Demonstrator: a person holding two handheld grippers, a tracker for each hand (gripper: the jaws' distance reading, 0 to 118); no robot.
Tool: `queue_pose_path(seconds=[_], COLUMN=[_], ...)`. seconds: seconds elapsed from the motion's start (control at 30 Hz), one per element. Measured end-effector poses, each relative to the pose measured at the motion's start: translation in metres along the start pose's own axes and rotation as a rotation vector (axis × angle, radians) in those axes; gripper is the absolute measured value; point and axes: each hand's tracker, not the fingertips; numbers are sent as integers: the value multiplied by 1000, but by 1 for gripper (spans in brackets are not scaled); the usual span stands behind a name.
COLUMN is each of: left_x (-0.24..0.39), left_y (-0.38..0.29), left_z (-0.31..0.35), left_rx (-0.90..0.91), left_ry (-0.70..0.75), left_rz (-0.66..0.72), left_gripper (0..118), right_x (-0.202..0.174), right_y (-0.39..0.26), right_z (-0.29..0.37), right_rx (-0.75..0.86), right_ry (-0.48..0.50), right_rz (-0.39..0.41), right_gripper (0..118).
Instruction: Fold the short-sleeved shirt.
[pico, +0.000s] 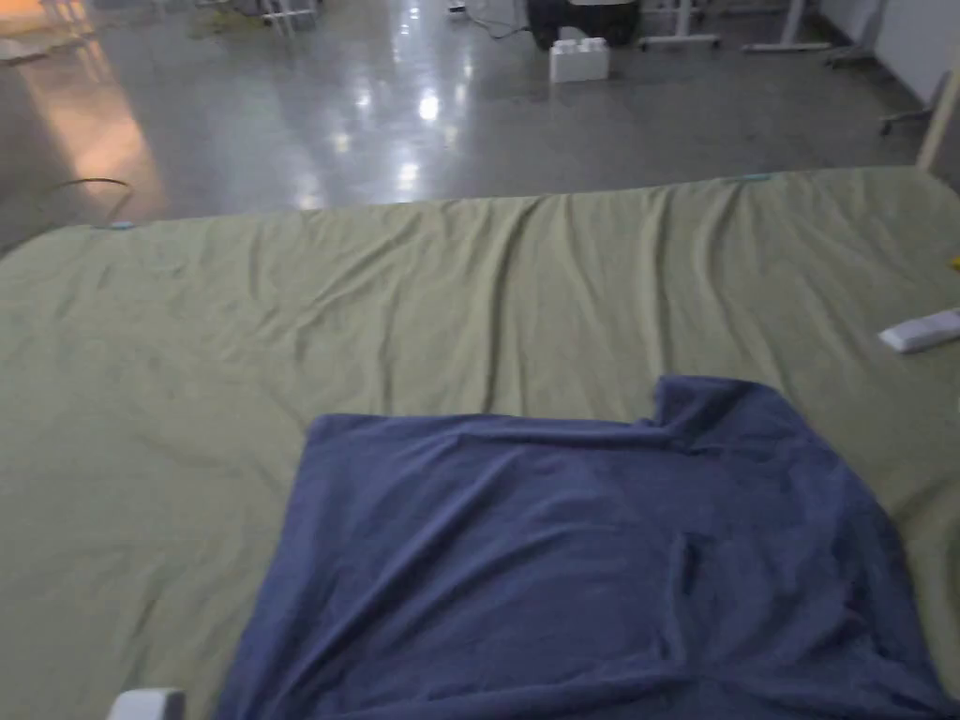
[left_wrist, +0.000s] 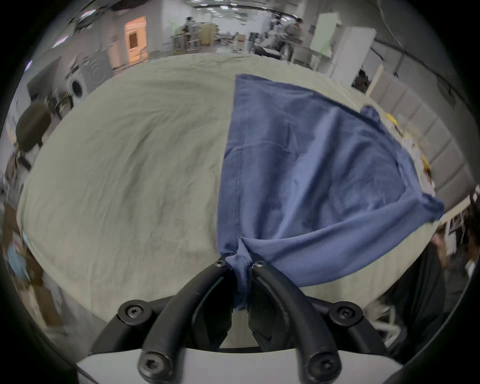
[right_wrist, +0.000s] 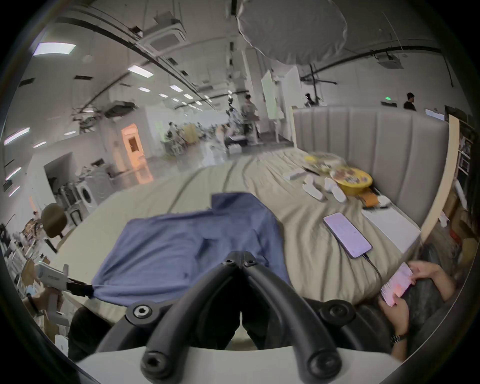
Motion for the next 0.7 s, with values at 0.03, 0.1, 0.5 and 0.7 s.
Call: queue_pose_path(seconds=[0.03, 0.1, 0.5, 0.7], left_x=[2, 3, 0, 9], left_y=[0, 5, 8, -6], left_z=[-2, -5, -5, 7], left_rx=[-9, -27, -46, 48], left_ry=[10, 10, 31, 66], left_rz=[-33, -8, 3, -33], left_gripper=[10, 10, 10, 8], right_x=[5, 25, 50, 48], right_y=[-2, -16, -52, -53], right_z=[-7, -30, -142, -132], right_rx=[-41, -109, -357, -346], right_ry=[-19, -12, -15, 43], right_rz=[-14, -36, 185, 140], right_gripper=[0, 17, 47, 4])
